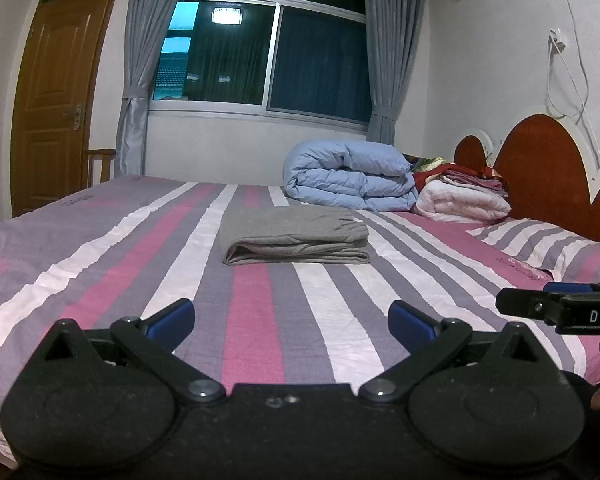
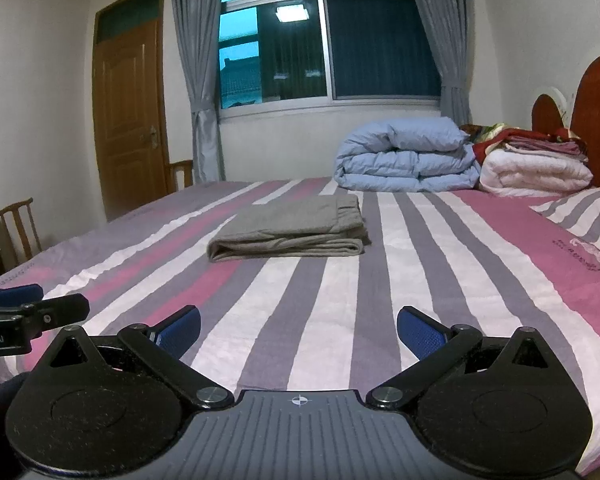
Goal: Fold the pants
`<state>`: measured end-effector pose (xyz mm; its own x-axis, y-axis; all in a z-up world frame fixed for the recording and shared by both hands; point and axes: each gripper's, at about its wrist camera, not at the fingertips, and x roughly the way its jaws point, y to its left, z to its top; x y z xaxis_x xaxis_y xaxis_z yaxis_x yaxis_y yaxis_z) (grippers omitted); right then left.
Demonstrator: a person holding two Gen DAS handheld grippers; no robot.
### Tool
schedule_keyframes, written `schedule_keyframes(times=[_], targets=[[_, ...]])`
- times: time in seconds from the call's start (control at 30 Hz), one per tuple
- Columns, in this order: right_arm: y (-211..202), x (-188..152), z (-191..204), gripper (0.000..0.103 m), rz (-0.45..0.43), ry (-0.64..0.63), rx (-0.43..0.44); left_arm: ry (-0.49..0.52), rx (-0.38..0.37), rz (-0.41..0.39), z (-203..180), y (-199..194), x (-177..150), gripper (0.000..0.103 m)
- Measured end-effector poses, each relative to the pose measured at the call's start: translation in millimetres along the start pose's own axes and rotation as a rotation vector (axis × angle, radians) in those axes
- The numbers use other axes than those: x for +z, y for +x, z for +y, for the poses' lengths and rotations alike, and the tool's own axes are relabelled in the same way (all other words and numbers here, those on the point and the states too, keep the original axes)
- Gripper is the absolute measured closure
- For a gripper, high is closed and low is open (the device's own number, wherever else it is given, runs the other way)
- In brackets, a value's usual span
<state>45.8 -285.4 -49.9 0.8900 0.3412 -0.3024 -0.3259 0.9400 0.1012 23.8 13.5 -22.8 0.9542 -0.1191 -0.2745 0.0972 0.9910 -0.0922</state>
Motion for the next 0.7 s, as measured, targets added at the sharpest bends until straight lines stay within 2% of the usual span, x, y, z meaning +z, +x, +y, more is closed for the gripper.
schedule_keyframes(times=[0.7], targets=[[0.2, 0.3, 7.8, 0.000, 0.007, -0.001, -0.008, 0.006, -0.005, -0.003, 2.4, 0.8, -0.8, 0.006]])
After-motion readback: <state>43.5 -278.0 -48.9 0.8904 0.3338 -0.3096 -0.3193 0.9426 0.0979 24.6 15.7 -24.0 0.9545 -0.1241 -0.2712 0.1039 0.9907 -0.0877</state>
